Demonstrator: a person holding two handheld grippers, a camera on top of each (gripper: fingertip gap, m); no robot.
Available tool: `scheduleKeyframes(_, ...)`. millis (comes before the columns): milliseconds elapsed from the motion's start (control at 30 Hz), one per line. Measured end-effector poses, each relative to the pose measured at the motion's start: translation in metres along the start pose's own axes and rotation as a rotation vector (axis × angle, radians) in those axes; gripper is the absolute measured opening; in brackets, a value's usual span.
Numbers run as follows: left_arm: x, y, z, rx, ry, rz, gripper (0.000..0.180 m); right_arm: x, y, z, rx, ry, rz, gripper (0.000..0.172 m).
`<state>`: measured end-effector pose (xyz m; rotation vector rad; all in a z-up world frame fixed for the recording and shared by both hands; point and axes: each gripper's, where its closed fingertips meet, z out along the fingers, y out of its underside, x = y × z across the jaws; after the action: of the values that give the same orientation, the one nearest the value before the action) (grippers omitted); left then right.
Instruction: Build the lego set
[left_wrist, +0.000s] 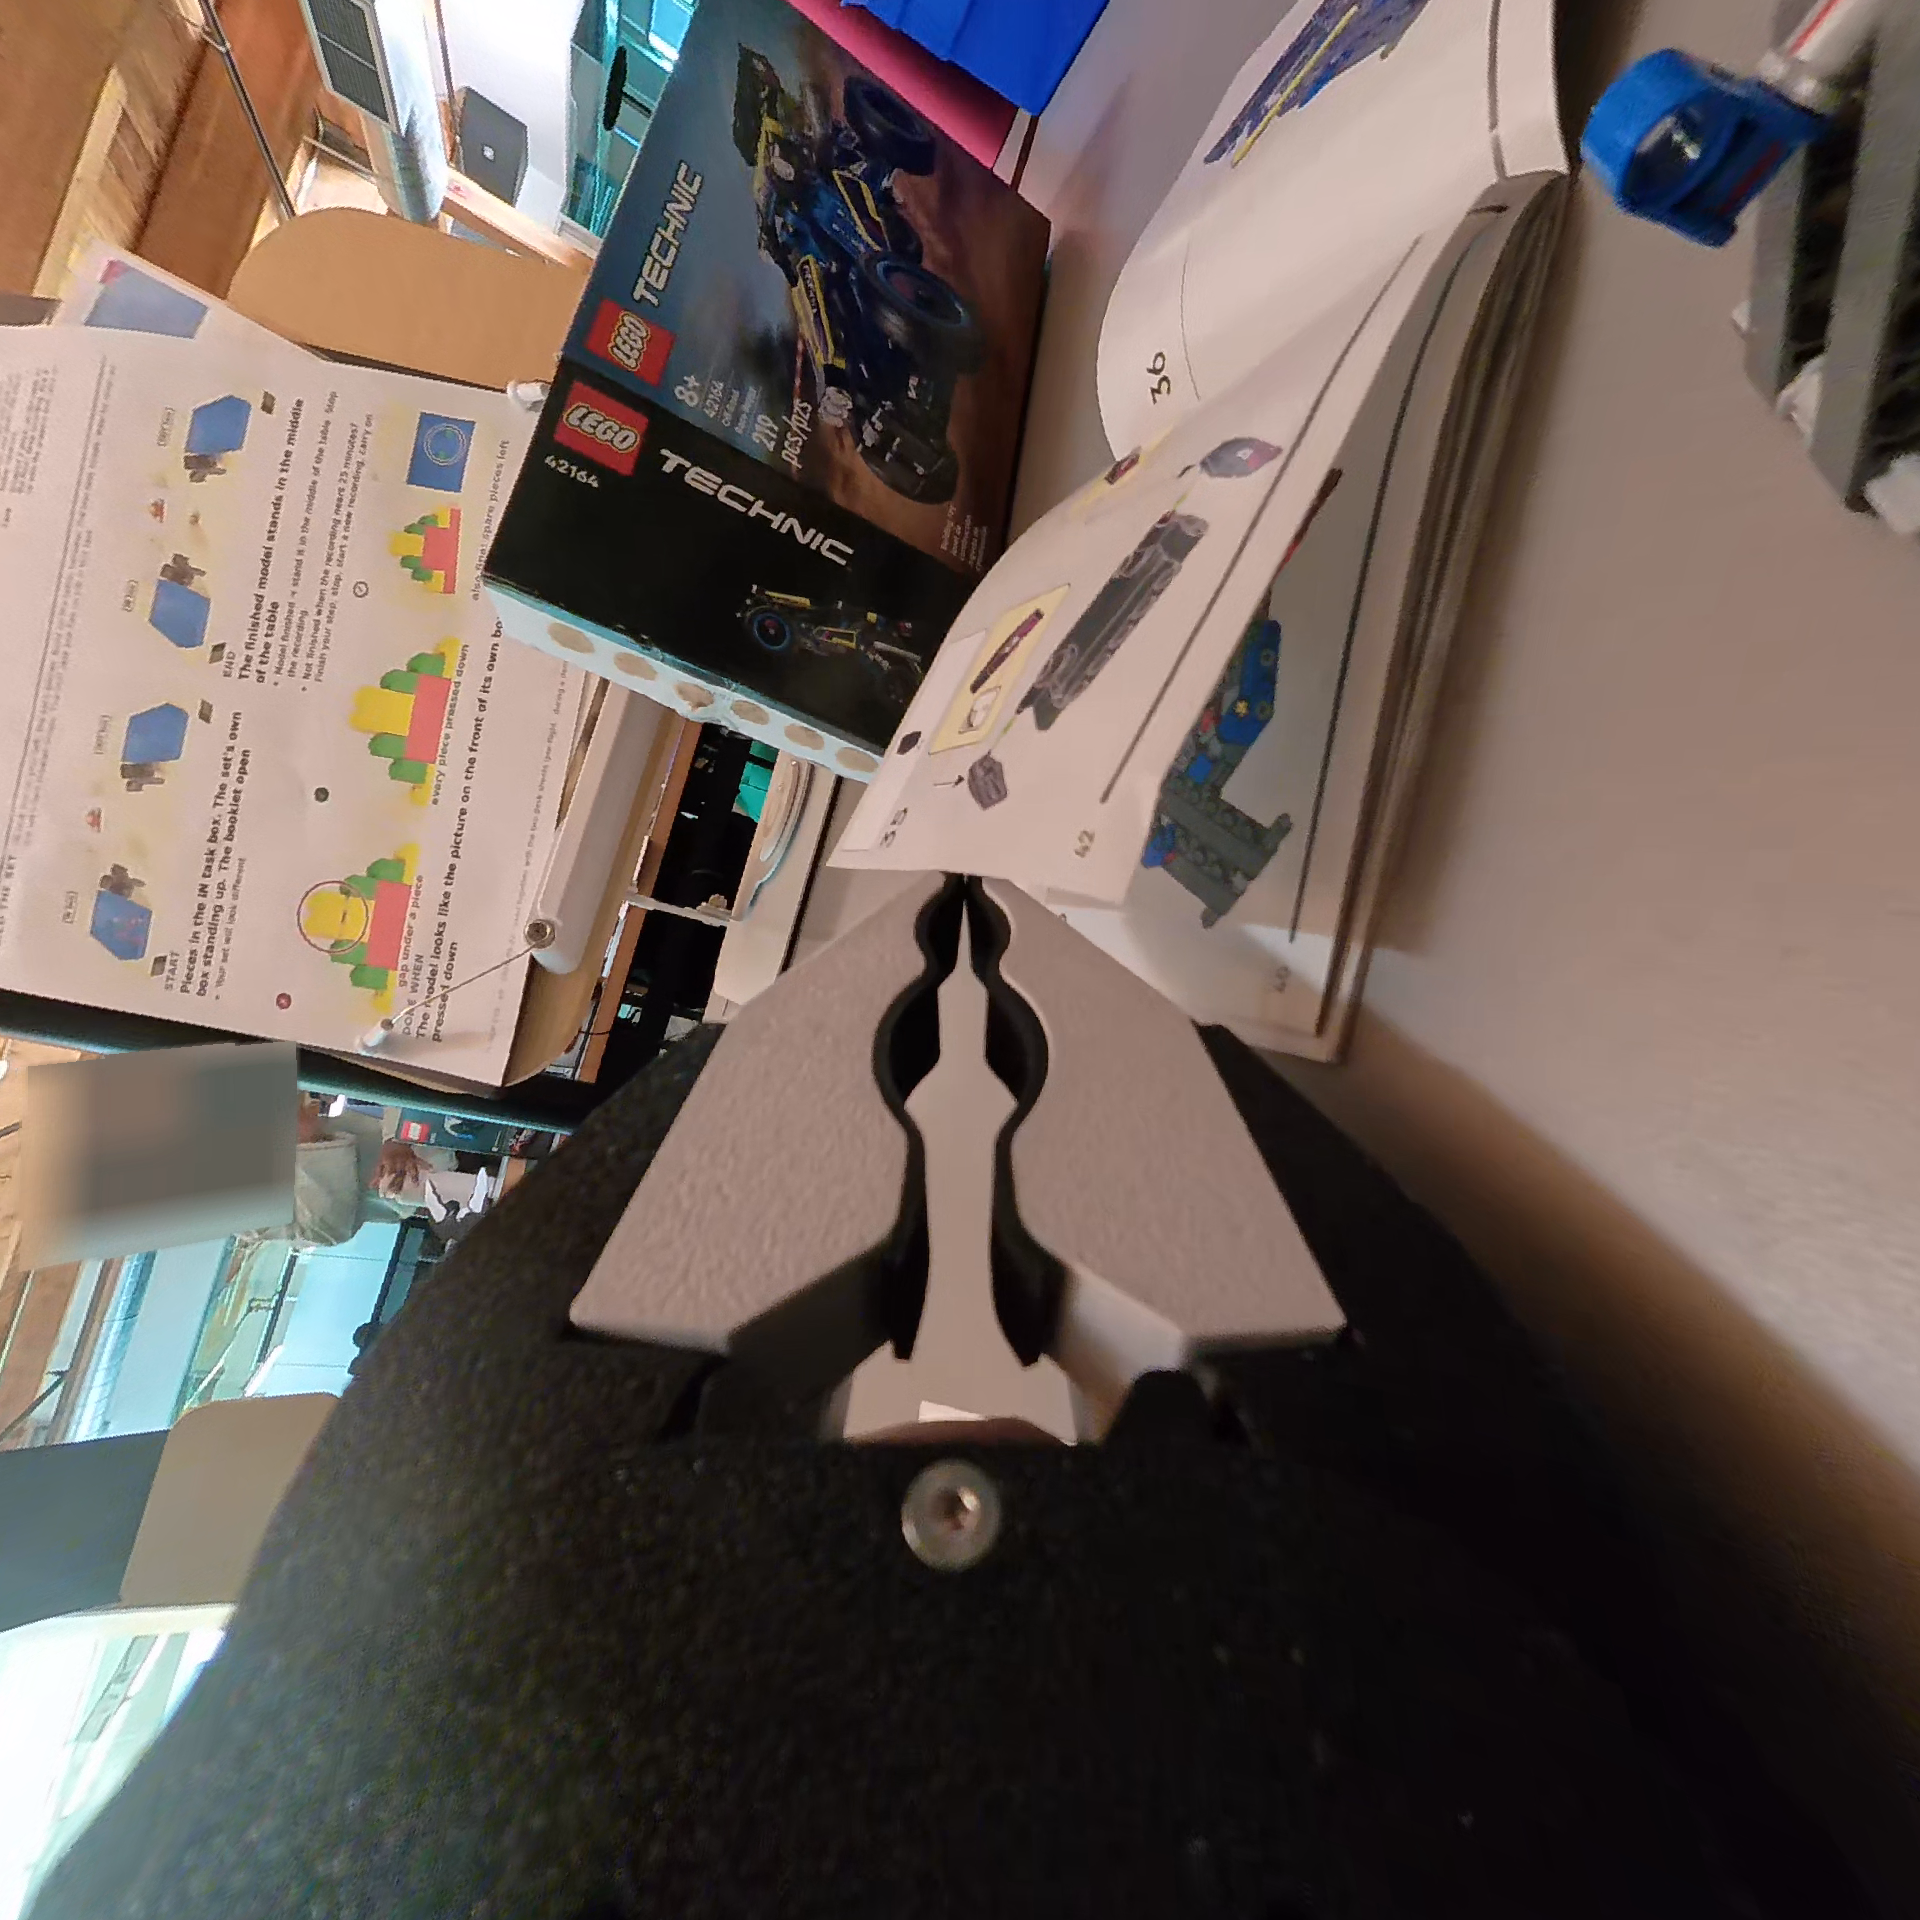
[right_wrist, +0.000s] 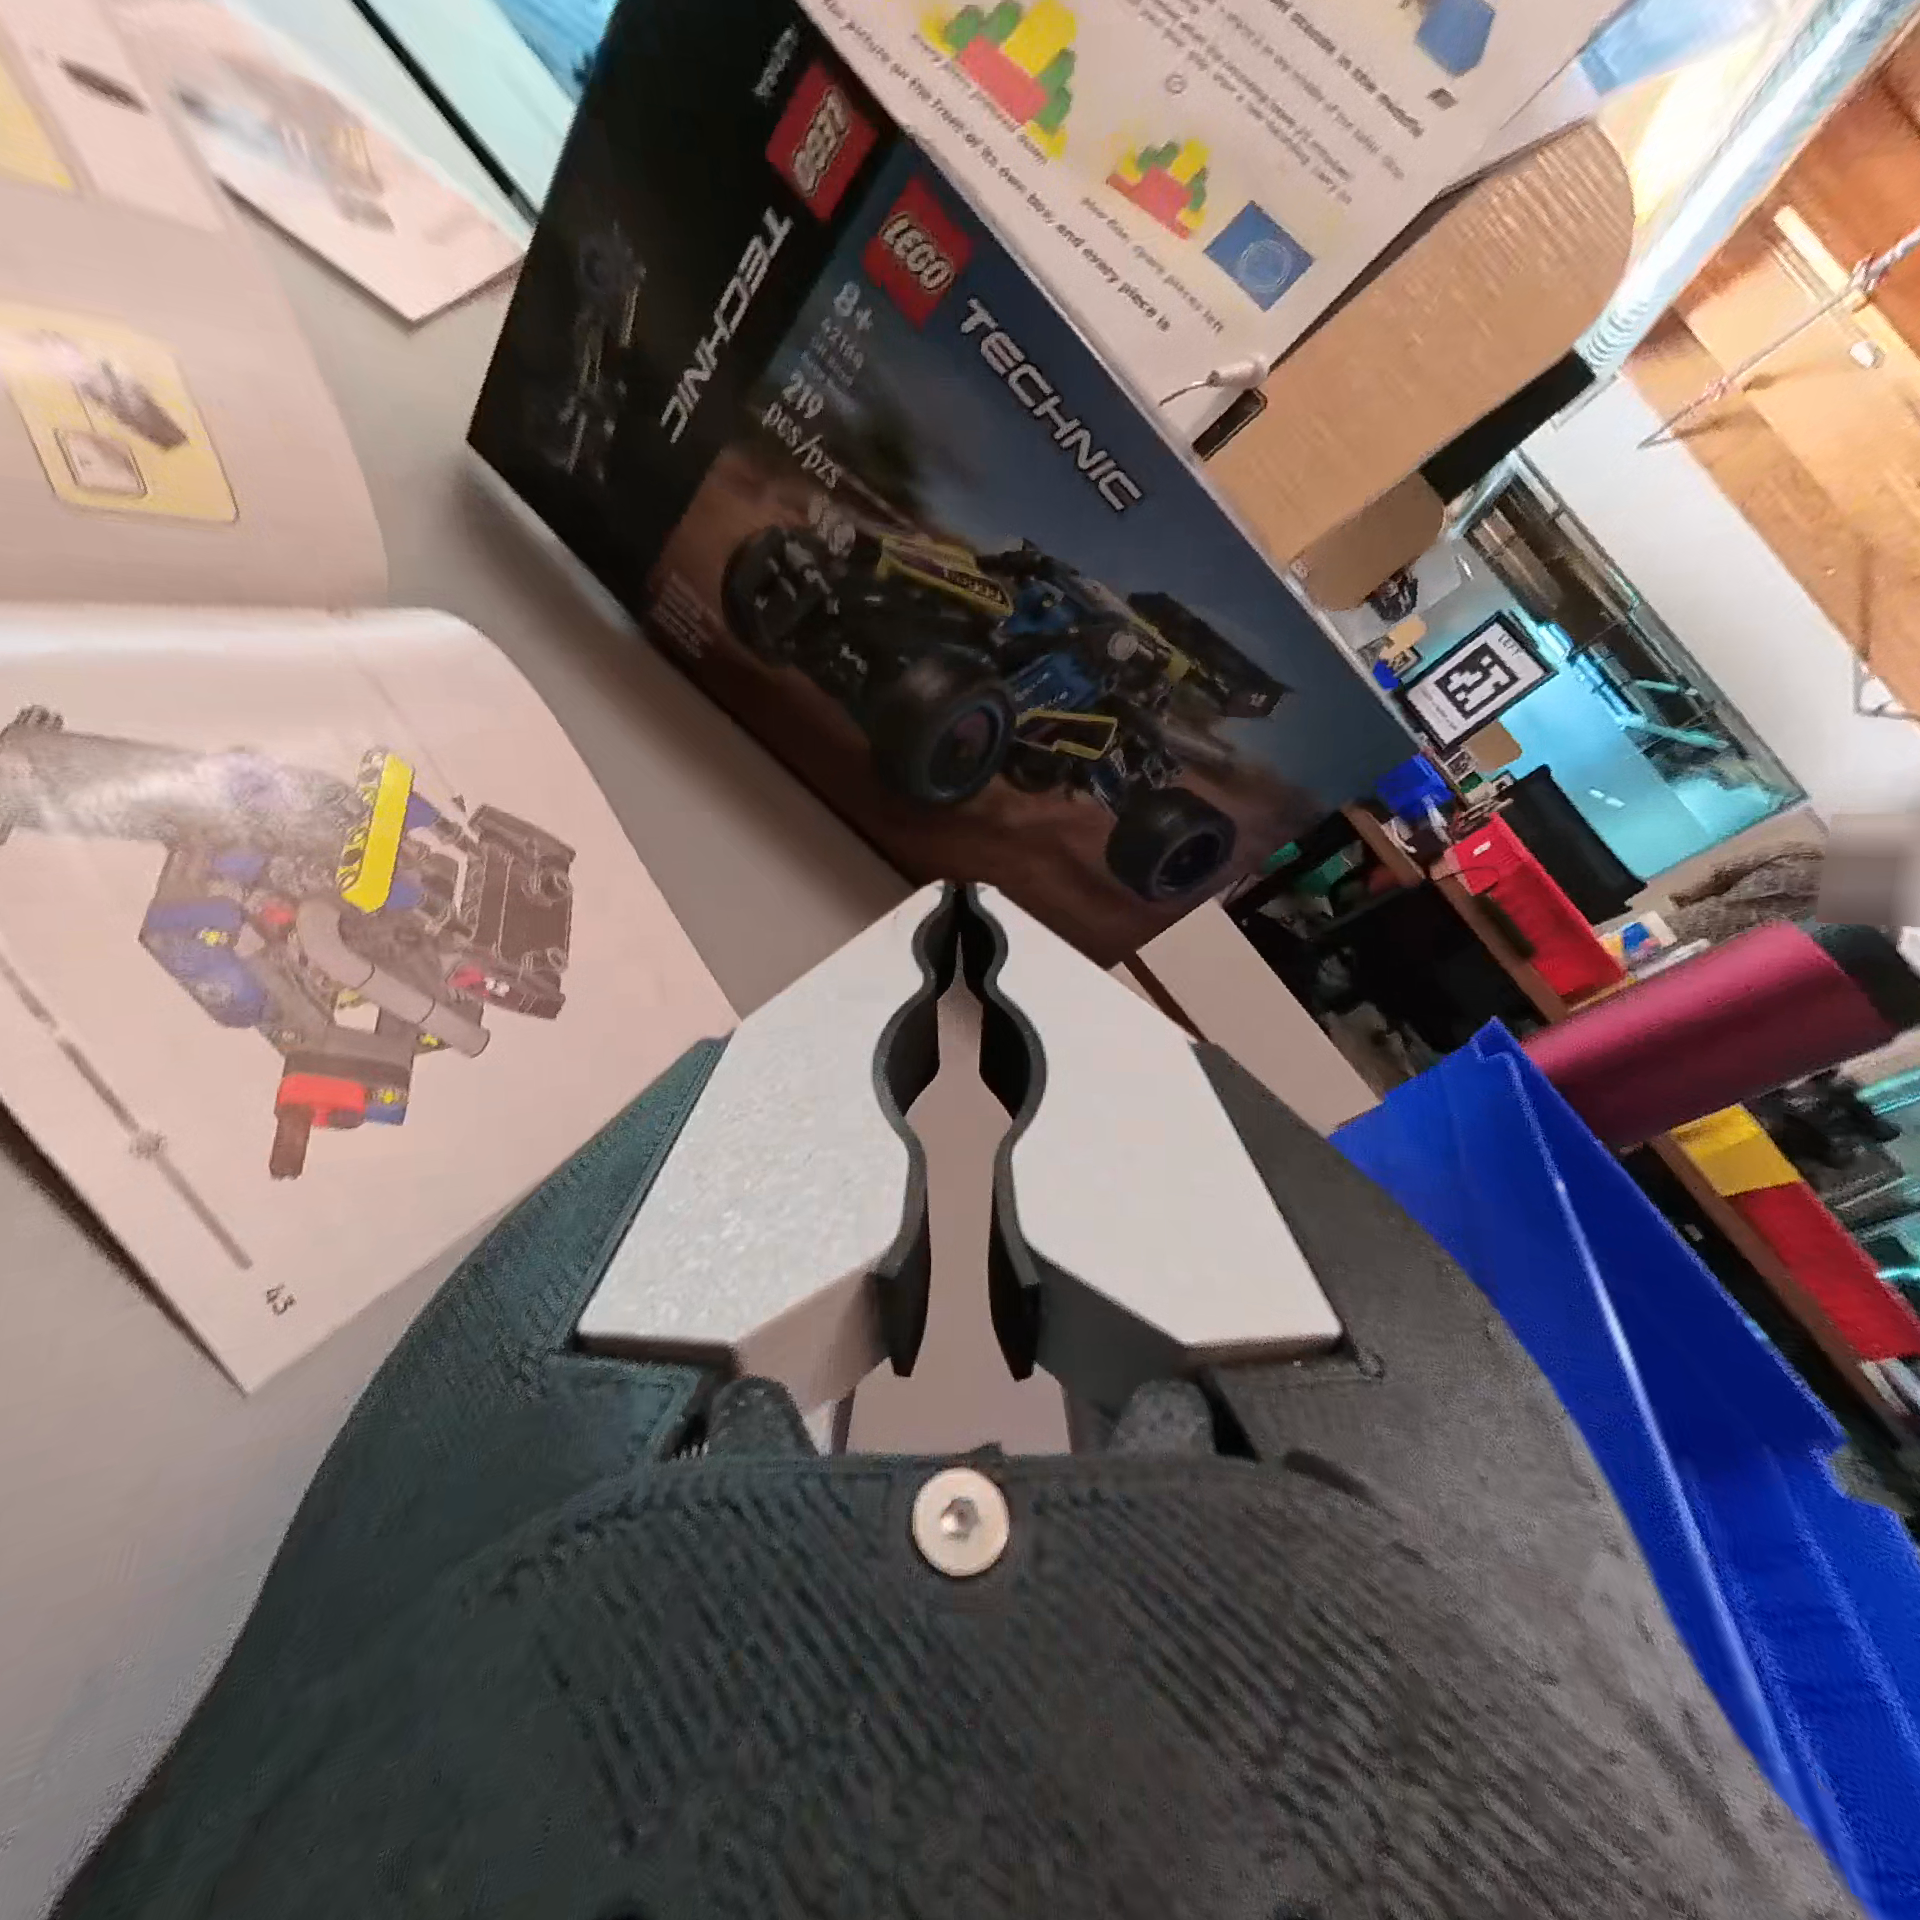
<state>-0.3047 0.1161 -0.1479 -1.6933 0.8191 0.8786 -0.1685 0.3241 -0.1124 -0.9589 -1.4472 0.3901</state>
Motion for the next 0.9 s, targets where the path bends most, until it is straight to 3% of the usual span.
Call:
scheduleKeyframes(167,0.000,0.001,0.001,-0.003,0.003,-0.002,0.000,0.017,0.009,-0.001,0.004,0.049,0.109,0.000)
scheduleKeyframes(900,-0.001,0.001,0.001,-0.001,-0.009,0.003,0.000,0.010,0.010,0.002,-0.002,0.027,0.053,0.000)
